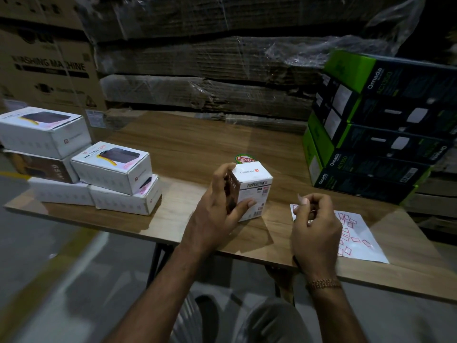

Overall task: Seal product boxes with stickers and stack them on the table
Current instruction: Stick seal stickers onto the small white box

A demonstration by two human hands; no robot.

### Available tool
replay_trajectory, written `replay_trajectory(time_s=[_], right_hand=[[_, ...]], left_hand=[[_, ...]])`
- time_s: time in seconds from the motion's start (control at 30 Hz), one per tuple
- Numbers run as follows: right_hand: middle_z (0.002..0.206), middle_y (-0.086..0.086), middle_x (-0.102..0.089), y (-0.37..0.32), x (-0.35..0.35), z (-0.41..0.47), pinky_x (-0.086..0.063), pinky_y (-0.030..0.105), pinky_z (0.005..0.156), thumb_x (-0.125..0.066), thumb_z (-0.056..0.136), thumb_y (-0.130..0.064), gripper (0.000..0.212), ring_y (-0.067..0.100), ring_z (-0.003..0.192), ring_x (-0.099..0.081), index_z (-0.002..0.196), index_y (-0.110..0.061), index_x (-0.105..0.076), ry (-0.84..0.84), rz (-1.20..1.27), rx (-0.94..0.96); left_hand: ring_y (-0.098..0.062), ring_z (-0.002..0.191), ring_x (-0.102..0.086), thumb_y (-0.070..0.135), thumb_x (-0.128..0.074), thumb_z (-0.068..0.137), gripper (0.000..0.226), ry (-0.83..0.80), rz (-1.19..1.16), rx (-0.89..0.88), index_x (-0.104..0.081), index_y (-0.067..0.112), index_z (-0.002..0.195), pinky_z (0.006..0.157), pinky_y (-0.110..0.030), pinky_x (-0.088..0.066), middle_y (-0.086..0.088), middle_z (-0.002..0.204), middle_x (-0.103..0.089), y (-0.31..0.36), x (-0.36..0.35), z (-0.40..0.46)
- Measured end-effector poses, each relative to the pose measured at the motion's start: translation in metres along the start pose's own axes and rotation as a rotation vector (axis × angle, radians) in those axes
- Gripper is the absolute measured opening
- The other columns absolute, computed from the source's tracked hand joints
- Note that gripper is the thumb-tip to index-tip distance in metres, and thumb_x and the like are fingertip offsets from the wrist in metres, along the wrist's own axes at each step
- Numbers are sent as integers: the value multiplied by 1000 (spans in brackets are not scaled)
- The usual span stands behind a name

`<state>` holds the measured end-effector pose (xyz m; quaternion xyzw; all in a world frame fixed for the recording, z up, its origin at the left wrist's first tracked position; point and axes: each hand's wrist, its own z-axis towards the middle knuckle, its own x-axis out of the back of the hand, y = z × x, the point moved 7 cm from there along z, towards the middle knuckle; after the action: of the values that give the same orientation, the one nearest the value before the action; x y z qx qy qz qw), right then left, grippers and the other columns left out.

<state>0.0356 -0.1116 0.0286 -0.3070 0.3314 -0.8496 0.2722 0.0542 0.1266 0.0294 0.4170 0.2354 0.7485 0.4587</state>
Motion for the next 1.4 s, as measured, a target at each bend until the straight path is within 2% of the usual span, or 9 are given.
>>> replay_trajectory(time_s=[0.13,0.17,0.3,0.43,0.53,0.67,0.9,1.07,1.4], right_hand=[[86,-7,-65,-15,0,-1,-55,43,64,-58,107,-20,5,8,75,-62,105,-16,-62,25,23,110],[88,-4,-67,-22,0,-1,-54,42,64,-59,107,-19,6,12,75,-62,105,-15,-63,23,18,158],[97,1,-65,-58,-4,-1,-53,38,64,-59,107,-16,9,13,80,-59,106,-9,-64,24,7,342],[109,9,-60,-82,-5,4,-50,32,69,-58,107,-12,11,16,89,-58,107,-2,-64,27,-1,446],[115,11,-62,-88,-10,7,-52,28,77,-58,107,-10,12,18,97,-61,111,-1,-64,-2,7,490],[110,11,-66,-84,-17,5,-53,29,82,-58,108,-9,12,21,97,-65,113,-1,-65,-57,6,518],[108,14,-67,-87,-19,1,-55,38,83,-58,105,-4,13,29,97,-67,111,2,-68,-84,-64,648],[109,11,-67,-89,-20,2,-55,42,71,-65,102,-2,10,30,94,-67,112,-2,-69,-99,-179,690],[111,7,-68,-90,-21,0,-52,44,56,-64,106,-10,10,28,85,-67,114,-7,-69,-72,-281,720]], left_hand=[[3,132,-55,55,-79,91,96,37,12,3,-18,42,163,96,-12,-53,14,156,-47,7,6,0],[2,135,-53,59,-76,91,94,88,-4,9,-21,39,164,97,-10,-49,15,157,-46,8,10,0],[-3,139,-52,53,-65,101,65,251,-43,59,-37,36,157,105,-35,-54,15,155,-50,7,28,4],[4,137,-51,47,-68,99,59,77,-23,26,-46,43,154,101,-23,-49,18,155,-52,23,28,18],[-3,139,-54,33,-74,99,44,14,-73,-60,-64,30,142,108,-37,-53,14,152,-57,29,26,25],[-4,140,-54,21,-74,100,24,9,-145,-68,-76,23,124,108,-41,-54,12,150,-59,27,23,25],[-10,141,-57,18,-67,96,30,-40,-239,-42,-77,24,124,108,-50,-53,11,154,-59,28,12,30],[-8,144,-54,14,-65,95,36,-51,-235,-48,-76,23,128,115,-51,-48,12,152,-61,31,9,32],[-7,143,-54,12,-65,94,34,-50,-207,-51,-77,26,123,112,-48,-50,10,146,-65,36,12,31]])
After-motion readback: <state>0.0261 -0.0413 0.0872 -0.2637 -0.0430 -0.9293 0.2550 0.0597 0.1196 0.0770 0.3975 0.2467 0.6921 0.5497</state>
